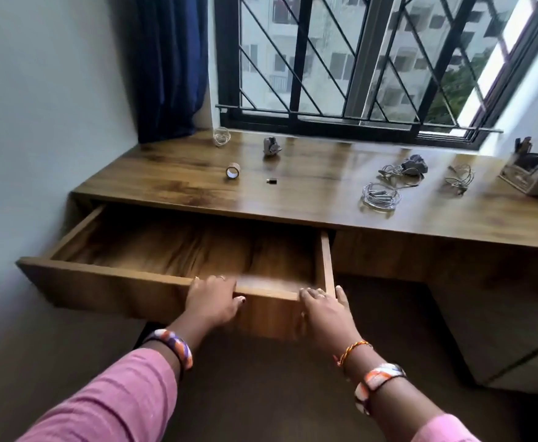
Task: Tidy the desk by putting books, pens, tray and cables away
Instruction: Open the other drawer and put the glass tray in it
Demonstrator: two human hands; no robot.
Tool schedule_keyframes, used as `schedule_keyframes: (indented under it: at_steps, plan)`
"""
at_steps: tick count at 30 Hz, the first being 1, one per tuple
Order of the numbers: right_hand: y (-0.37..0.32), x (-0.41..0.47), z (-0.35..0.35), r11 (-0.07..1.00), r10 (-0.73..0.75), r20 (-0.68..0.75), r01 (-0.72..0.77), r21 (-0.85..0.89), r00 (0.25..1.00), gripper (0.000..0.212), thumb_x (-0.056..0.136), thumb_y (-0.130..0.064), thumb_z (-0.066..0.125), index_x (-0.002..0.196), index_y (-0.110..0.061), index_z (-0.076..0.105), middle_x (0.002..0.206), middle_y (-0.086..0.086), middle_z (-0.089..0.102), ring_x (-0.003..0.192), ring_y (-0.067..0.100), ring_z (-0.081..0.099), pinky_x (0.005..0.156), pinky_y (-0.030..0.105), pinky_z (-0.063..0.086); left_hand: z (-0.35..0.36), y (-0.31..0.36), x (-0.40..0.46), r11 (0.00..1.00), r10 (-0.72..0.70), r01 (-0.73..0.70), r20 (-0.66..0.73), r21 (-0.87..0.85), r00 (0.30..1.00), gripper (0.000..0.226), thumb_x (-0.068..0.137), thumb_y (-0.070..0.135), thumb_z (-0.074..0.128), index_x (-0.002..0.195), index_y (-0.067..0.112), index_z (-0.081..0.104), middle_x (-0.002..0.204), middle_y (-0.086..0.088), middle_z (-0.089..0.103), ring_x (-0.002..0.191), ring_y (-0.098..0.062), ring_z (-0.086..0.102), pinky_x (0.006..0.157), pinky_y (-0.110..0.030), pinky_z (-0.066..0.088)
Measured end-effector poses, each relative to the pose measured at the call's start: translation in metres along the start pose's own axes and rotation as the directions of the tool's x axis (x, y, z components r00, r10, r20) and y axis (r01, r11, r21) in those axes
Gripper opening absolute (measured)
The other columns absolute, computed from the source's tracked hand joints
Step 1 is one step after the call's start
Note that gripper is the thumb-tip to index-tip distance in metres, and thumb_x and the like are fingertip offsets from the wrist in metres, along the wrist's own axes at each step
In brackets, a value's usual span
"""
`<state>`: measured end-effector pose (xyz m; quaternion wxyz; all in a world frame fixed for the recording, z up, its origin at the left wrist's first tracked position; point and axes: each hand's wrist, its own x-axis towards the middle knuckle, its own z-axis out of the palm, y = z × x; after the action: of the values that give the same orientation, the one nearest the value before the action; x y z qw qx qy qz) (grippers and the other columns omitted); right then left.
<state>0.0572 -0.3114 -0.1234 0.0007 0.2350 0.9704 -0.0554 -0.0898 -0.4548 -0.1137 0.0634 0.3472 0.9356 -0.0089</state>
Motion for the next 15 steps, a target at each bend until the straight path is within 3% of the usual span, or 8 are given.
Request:
schedule_keyframes:
  at_steps: [2, 4, 7, 15]
  plan:
    - [-0.002, -0.016, -0.007, 1.0, -0.029, 0.054, 0.028, 0.009, 0.998, 0.031, 0.087, -0.019, 0.046, 0.117, -0.015, 0.051, 0.12, 0.006, 0.06, 0.113, 0.026, 0.056, 0.093, 0.033, 0.042, -0.002, -0.001, -0.016, 0.999, 0.008, -0.01, 0.035, 0.035, 0.999, 0.037, 0.094, 0.046, 0.04, 0.118, 0.021, 0.053, 0.127, -0.003, 0.057, 0.12, -0.024, 0.05, 0.098, -0.038, 0.037]
    - [-0.007, -0.031, -0.015, 1.0, -0.014, 0.114, 0.011, 0.023, 0.993, 0.023, 0.086, -0.016, 0.051, 0.108, -0.013, 0.057, 0.109, 0.01, 0.064, 0.102, 0.03, 0.062, 0.082, 0.034, 0.049, -0.003, -0.001, -0.033, 0.996, 0.026, -0.032, 0.071, 0.079, 0.997, 0.036, 0.095, 0.043, 0.041, 0.117, 0.019, 0.057, 0.124, -0.005, 0.059, 0.116, -0.025, 0.053, 0.09, -0.035, 0.043]
    - [-0.016, -0.05, -0.017, 0.999, -0.026, 0.135, 0.03, -0.026, 0.99, 0.025, 0.087, -0.01, 0.047, 0.106, -0.012, 0.064, 0.106, 0.011, 0.065, 0.1, 0.03, 0.064, 0.081, 0.034, 0.051, -0.003, -0.004, -0.058, 0.991, 0.056, -0.07, 0.115, 0.116, 0.992, 0.033, 0.094, 0.04, 0.046, 0.114, 0.018, 0.061, 0.119, -0.006, 0.062, 0.111, -0.026, 0.057, 0.084, -0.032, 0.045]
    - [-0.041, -0.102, -0.018, 0.998, 0.004, 0.195, 0.008, -0.061, 0.981, 0.027, 0.09, -0.009, 0.047, 0.108, -0.013, 0.067, 0.109, 0.011, 0.067, 0.105, 0.032, 0.062, 0.086, 0.036, 0.052, 0.008, -0.014, -0.12, 0.982, 0.12, -0.138, 0.132, 0.133, 0.984, 0.027, 0.095, 0.03, 0.046, 0.112, 0.016, 0.062, 0.111, -0.006, 0.064, 0.103, -0.023, 0.059, 0.086, -0.036, 0.049]
